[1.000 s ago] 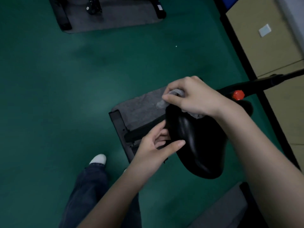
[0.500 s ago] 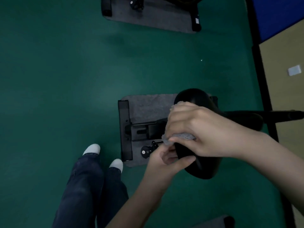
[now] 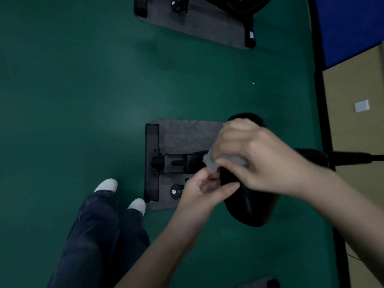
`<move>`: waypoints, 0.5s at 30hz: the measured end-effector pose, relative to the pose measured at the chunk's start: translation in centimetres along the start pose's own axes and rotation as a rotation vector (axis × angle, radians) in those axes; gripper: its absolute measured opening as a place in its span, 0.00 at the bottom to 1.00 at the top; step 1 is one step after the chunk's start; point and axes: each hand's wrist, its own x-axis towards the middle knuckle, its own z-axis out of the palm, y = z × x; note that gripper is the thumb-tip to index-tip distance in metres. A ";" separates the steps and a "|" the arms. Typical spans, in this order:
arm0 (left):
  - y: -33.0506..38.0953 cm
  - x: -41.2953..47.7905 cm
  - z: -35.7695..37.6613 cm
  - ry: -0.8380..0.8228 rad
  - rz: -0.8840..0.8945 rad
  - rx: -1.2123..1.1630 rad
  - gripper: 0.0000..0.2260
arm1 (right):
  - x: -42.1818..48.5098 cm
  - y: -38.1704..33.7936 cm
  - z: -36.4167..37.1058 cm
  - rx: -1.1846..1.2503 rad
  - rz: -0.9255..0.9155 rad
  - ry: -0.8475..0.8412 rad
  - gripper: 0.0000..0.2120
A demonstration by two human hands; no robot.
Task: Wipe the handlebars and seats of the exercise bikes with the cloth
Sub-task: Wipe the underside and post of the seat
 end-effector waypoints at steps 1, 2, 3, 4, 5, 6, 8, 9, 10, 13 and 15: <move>0.0 0.0 0.0 -0.007 0.000 0.005 0.16 | -0.8 -0.3 0.4 0.002 -0.022 0.015 0.05; 0.1 0.0 -0.1 -0.015 0.003 0.008 0.15 | -1.4 -0.4 0.8 -0.001 -0.032 0.030 0.05; 0.2 -0.1 -0.1 -0.020 0.005 0.008 0.15 | -1.6 -0.4 1.0 -0.006 -0.031 0.042 0.05; 0.2 -0.1 -0.1 -0.020 0.006 0.005 0.16 | -1.6 -0.2 1.0 -0.007 -0.026 0.051 0.05; 0.2 -0.1 0.0 -0.017 0.004 0.003 0.17 | -1.3 0.0 0.9 -0.001 -0.015 0.059 0.05; 0.2 -0.1 0.0 -0.011 0.003 0.005 0.17 | -0.8 0.3 0.6 0.011 0.004 0.068 0.05; 0.2 0.0 0.0 -0.007 0.010 0.026 0.18 | 0.6 1.2 -0.1 0.045 0.068 0.105 0.04; 0.3 0.0 0.0 -0.008 0.017 0.047 0.17 | 1.4 1.8 -0.4 0.075 0.121 0.132 0.04; 0.3 0.1 -0.1 -0.010 0.024 0.070 0.17 | 2.2 2.6 -0.9 0.117 0.194 0.163 0.04; 0.6 0.3 -0.4 -0.027 0.040 0.143 0.24 | 3.5 5.2 -1.6 0.255 0.477 0.207 0.05; 0.9 0.5 -0.7 -0.037 0.050 0.202 0.29 | 3.2 6.6 -1.5 0.385 0.615 0.241 0.07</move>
